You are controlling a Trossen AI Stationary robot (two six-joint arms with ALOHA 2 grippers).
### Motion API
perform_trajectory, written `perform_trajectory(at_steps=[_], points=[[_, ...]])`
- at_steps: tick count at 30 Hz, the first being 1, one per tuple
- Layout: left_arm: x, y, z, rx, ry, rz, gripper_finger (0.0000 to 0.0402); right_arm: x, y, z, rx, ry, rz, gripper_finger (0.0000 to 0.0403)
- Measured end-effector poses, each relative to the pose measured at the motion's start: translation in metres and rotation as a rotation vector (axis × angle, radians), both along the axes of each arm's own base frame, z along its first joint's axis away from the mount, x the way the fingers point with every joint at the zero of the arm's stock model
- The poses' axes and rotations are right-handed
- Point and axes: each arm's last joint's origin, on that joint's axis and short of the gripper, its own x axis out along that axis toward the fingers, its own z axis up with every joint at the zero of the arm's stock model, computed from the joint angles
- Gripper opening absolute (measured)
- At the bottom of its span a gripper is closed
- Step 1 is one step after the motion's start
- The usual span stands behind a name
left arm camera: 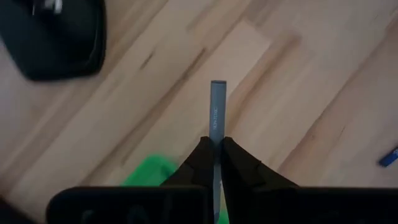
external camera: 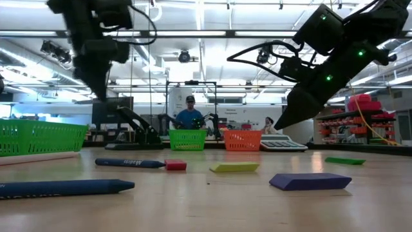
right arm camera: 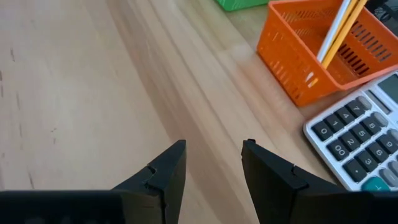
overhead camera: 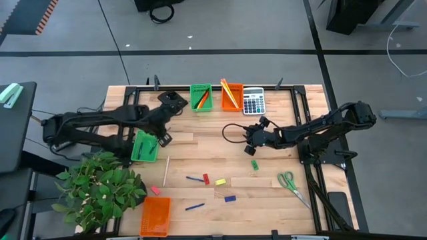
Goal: Sort crayons/erasers/pens/pencils in bins
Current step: Put the gray crayon into the bottom green bin
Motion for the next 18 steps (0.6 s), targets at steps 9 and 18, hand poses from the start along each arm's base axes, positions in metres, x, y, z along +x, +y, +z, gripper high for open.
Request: perform_trajectory(at_steps=[9, 18], points=[[-0.026, -0.017, -0.013, -0.006, 0.013, 0.13, 0.002, 0.0, 0.0, 0.0, -0.006, -0.005, -0.003, 0.0162], [-0.041, -0.031, -0.033, -0.029, 0.122, 0.249, 0.0031, 0.0, 0.0, 0.001, -0.006, -0.007, -0.004, 0.0162]])
